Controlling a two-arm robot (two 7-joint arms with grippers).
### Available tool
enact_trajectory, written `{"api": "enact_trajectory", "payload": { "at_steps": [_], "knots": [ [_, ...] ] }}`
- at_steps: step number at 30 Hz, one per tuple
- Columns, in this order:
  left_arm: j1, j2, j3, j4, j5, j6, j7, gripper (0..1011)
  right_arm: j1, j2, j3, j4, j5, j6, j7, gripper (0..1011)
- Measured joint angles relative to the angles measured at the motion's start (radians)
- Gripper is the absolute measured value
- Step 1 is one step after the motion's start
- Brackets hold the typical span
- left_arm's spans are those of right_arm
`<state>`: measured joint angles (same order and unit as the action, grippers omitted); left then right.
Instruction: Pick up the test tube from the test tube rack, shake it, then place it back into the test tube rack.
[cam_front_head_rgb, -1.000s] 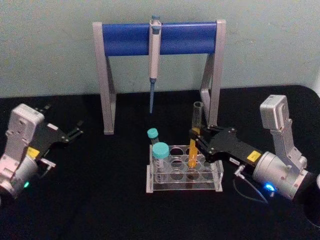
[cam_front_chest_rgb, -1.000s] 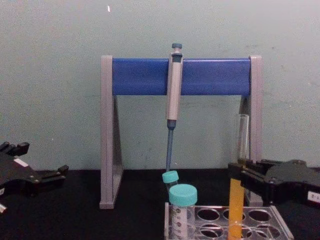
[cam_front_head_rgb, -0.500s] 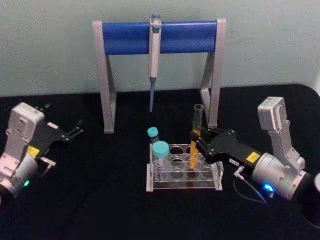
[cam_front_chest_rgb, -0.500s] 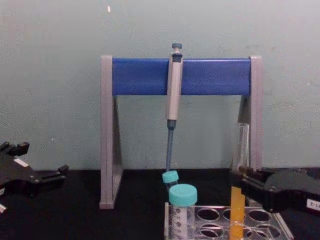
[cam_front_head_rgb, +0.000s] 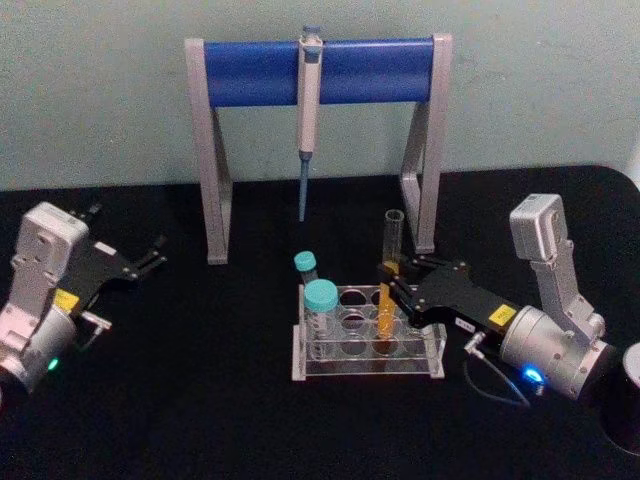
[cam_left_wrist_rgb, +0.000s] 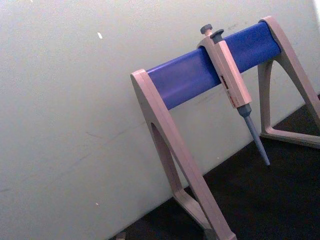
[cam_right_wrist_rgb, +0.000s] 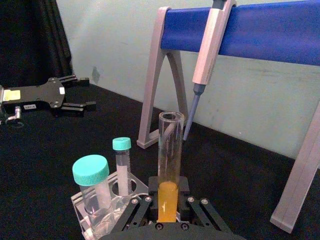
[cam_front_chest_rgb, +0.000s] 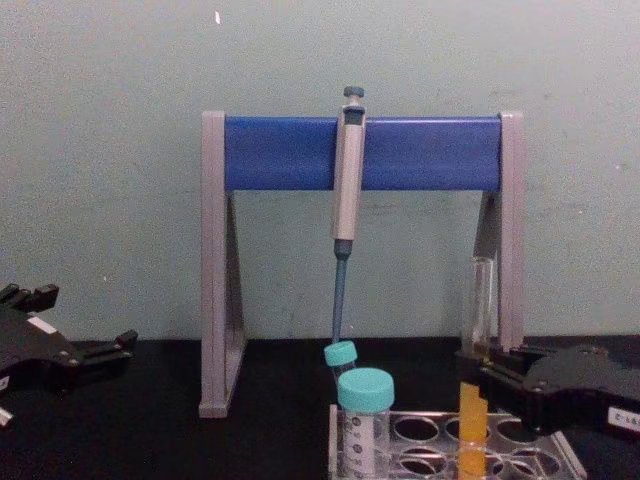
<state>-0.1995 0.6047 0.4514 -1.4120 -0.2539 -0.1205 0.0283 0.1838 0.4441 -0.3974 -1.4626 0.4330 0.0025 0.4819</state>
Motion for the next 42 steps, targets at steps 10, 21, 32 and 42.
{"api": "enact_trajectory", "payload": {
  "at_steps": [10, 21, 32, 42],
  "knots": [
    [0.000, 0.000, 0.000, 0.000, 0.000, 0.000, 0.000, 1001, 0.003, -0.003, -0.002, 0.004, -0.005, 0.000, -0.003, 221],
    [0.000, 0.000, 0.000, 0.000, 0.000, 0.000, 0.000, 1001, 0.002, -0.003, -0.002, 0.004, -0.006, 0.002, -0.003, 368],
    [0.000, 0.000, 0.000, 0.000, 0.000, 0.000, 0.000, 1001, 0.002, -0.002, -0.001, 0.004, -0.005, 0.002, -0.002, 730],
    [0.000, 0.000, 0.000, 0.000, 0.000, 0.000, 0.000, 1001, 0.002, -0.002, -0.001, 0.004, -0.005, 0.002, -0.002, 983]
  ]
}}
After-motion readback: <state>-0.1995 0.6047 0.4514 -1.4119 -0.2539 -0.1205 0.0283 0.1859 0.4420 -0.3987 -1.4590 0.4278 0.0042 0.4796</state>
